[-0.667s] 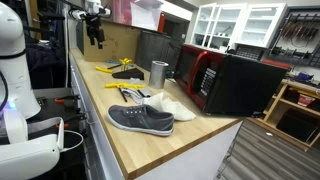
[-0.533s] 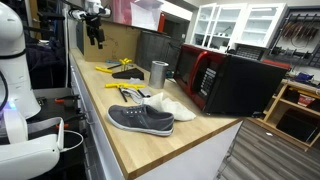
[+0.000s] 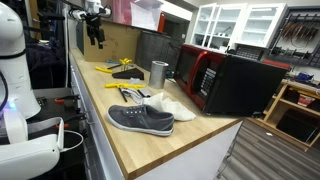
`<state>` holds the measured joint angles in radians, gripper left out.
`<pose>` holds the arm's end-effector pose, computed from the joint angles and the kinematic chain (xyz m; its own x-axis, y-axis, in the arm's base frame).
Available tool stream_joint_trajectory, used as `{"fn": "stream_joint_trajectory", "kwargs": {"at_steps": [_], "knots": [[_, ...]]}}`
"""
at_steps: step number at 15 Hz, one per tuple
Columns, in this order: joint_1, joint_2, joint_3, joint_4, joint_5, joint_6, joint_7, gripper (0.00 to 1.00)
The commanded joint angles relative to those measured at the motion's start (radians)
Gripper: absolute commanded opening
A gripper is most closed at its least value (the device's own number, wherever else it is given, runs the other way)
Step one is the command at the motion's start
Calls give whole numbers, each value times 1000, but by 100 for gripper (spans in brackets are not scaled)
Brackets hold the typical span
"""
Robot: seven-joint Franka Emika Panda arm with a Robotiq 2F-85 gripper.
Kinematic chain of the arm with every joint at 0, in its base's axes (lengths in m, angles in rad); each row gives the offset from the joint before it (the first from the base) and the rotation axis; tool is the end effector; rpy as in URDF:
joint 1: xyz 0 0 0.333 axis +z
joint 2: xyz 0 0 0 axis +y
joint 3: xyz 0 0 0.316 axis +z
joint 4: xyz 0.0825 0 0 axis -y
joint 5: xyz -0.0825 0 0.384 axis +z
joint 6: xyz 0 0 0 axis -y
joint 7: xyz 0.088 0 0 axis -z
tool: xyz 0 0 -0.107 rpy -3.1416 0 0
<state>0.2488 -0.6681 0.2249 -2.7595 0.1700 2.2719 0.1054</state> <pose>0.3122 0.1595 0.4178 0.9589 0.2265 0.1711 0.2343 -0.9718 -0.0263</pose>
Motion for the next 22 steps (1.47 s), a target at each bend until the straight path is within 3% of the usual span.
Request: {"fn": "stream_joint_trajectory", "kwargs": {"at_steps": [1, 13, 22], "knots": [[-30, 33, -3, 54, -20, 39, 33, 100], [-226, 103, -56, 115, -72, 69, 159, 100], [-287, 275, -62, 115, -153, 176, 201, 100]]}}
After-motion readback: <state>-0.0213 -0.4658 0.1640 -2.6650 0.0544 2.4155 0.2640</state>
